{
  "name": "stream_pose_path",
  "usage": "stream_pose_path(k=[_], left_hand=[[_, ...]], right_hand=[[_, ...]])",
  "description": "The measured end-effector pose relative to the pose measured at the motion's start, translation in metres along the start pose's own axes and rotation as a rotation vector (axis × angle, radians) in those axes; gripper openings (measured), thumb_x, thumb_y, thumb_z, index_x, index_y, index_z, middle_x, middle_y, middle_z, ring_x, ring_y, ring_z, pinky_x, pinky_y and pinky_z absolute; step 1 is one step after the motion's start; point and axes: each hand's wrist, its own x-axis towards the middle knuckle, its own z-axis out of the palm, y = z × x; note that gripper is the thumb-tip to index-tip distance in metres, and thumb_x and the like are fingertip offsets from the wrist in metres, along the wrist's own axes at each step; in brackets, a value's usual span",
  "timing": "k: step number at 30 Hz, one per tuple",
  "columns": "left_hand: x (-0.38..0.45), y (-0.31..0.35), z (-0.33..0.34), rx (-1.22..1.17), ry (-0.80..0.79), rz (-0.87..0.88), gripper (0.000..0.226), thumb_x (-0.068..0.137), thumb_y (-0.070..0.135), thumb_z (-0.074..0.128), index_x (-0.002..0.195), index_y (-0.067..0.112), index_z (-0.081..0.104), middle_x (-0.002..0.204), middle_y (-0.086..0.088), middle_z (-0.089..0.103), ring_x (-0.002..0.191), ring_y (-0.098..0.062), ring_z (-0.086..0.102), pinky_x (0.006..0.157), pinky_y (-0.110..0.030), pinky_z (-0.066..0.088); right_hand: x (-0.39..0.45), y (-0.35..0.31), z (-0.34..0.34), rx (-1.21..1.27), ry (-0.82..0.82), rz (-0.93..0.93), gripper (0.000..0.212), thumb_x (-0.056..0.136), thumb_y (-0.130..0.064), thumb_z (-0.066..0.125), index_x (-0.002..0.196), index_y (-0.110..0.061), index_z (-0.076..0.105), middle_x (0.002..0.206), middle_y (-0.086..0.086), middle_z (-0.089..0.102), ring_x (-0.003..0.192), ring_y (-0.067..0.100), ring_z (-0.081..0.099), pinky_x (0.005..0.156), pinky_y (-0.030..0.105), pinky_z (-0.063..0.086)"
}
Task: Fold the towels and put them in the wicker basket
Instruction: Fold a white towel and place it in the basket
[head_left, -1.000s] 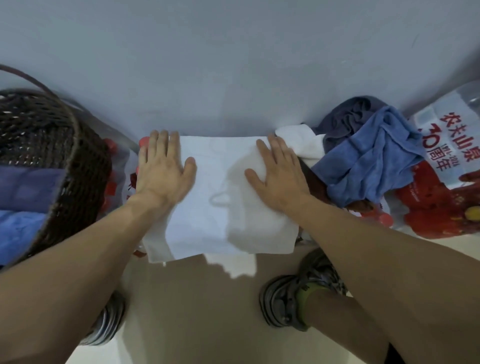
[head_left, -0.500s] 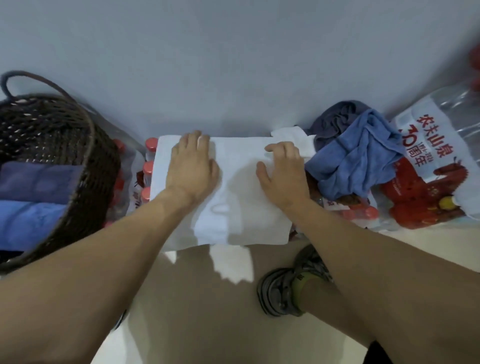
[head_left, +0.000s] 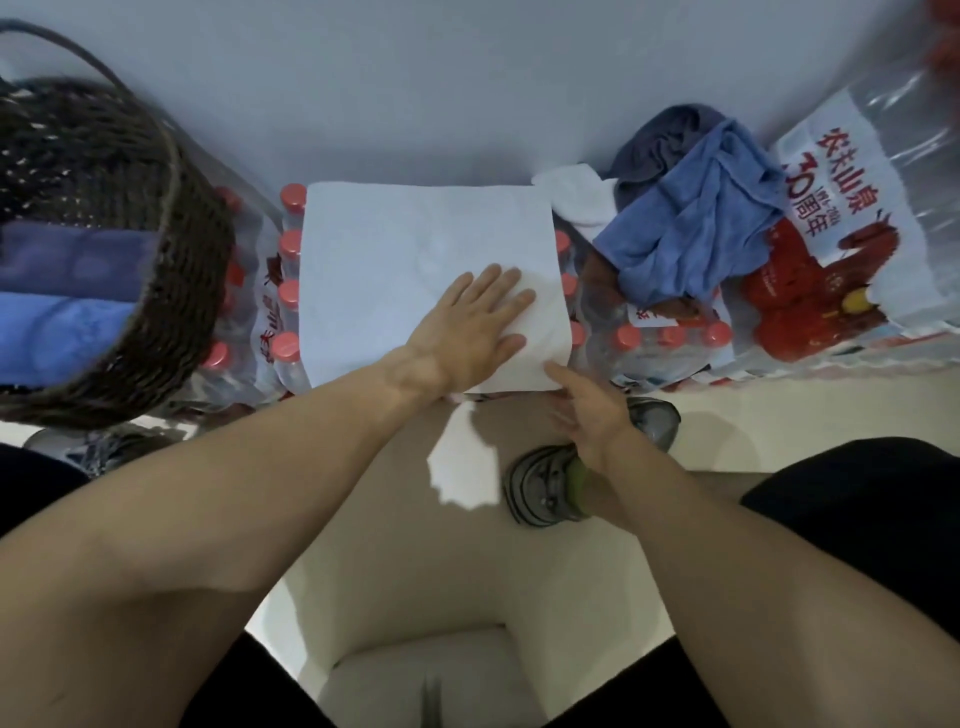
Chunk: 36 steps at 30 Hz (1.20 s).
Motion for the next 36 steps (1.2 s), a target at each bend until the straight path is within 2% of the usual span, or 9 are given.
stream_pose_path(k=[4,8,14,17,20,26,30,33,36], left_hand=[[0.001,0.005,0.003,-0.047,0.022,-0.036,0.061,0.103,0.048,0.025,0.156,0.024,0.010,0.165,-0.002,0.001,0.151,-0.020,-0.004,0.122,-0.040,-0.003],[0.002,0.006,0.004,-0.088,0.050,-0.047,0.060,0.103,0.045,0.028,0.156,0.023,0.012,0.165,-0.003,0.003,0.151,-0.021,-0.003,0.122,-0.040,-0.003],[0.008,0.008,-0.007,-0.225,-0.006,-0.065,0.059,0.101,0.040,0.036,0.155,0.022,0.019,0.164,-0.005,0.005,0.151,-0.022,-0.002,0.122,-0.040,-0.002],[0.008,0.010,-0.024,-0.341,0.072,-0.089,0.053,0.098,0.035,0.048,0.146,0.016,0.038,0.157,-0.011,0.024,0.145,-0.029,0.022,0.119,-0.040,0.019],[0.002,0.019,-0.045,-0.514,0.399,-0.125,0.030,0.095,0.032,0.054,0.118,0.013,0.060,0.121,-0.008,0.052,0.101,-0.023,0.055,0.090,-0.036,0.047],[0.000,0.033,-0.078,-1.162,0.086,-0.253,0.046,0.082,0.066,0.055,0.102,0.025,0.057,0.089,0.010,0.065,0.077,-0.004,0.062,0.071,-0.028,0.053],[0.000,0.031,-0.072,-0.911,0.191,-0.261,0.034,0.087,0.035,0.064,0.116,0.022,0.050,0.084,0.009,0.067,0.075,-0.007,0.064,0.066,-0.027,0.053],[0.004,0.016,-0.073,-0.912,0.298,-0.317,0.011,0.092,0.024,0.057,0.100,0.017,0.063,0.079,0.009,0.066,0.073,-0.007,0.061,0.062,-0.019,0.046],[0.009,0.002,-0.076,-0.916,0.263,-0.263,0.021,0.095,0.022,0.055,0.075,0.020,0.061,0.065,0.012,0.054,0.059,0.001,0.051,0.053,-0.012,0.033]], right_hand=[[-0.002,-0.005,0.003,0.128,-0.115,0.083,0.015,0.083,-0.024,0.076,0.093,-0.020,0.066,0.066,-0.004,0.059,0.046,0.006,0.043,0.044,0.020,0.033],[-0.005,-0.006,-0.001,0.090,-0.091,0.127,0.018,0.087,-0.019,0.070,0.074,-0.020,0.057,0.054,-0.007,0.045,0.045,0.007,0.031,0.049,0.023,0.024],[-0.014,-0.052,-0.014,-0.085,-0.283,0.262,0.027,0.091,-0.019,0.064,0.116,-0.009,0.062,0.092,0.010,0.067,0.076,0.023,0.066,0.070,0.036,0.058],[-0.016,-0.093,-0.009,-0.389,-0.330,0.237,0.021,0.093,-0.017,0.065,0.112,-0.007,0.063,0.089,0.010,0.073,0.075,0.018,0.072,0.072,0.032,0.061],[-0.024,-0.130,-0.002,-0.731,-0.311,0.219,0.016,0.092,-0.011,0.066,0.106,-0.003,0.063,0.083,0.011,0.074,0.075,0.018,0.072,0.082,0.036,0.059],[-0.030,-0.175,0.023,-0.792,-0.298,0.064,0.010,0.098,-0.013,0.058,0.102,-0.006,0.063,0.076,0.007,0.067,0.060,0.013,0.064,0.055,0.027,0.055],[-0.027,-0.180,0.036,-0.718,-0.349,0.071,0.015,0.100,-0.018,0.054,0.096,-0.008,0.064,0.066,0.001,0.063,0.052,0.007,0.058,0.054,0.024,0.052],[-0.028,-0.183,0.039,-0.705,-0.387,0.040,0.019,0.101,-0.026,0.054,0.098,-0.010,0.064,0.072,0.001,0.063,0.052,0.008,0.056,0.055,0.024,0.052],[-0.030,-0.186,0.042,-0.991,-0.320,-0.369,0.030,0.094,-0.044,0.061,0.097,-0.014,0.066,0.075,-0.005,0.059,0.058,0.007,0.053,0.057,0.020,0.046]])
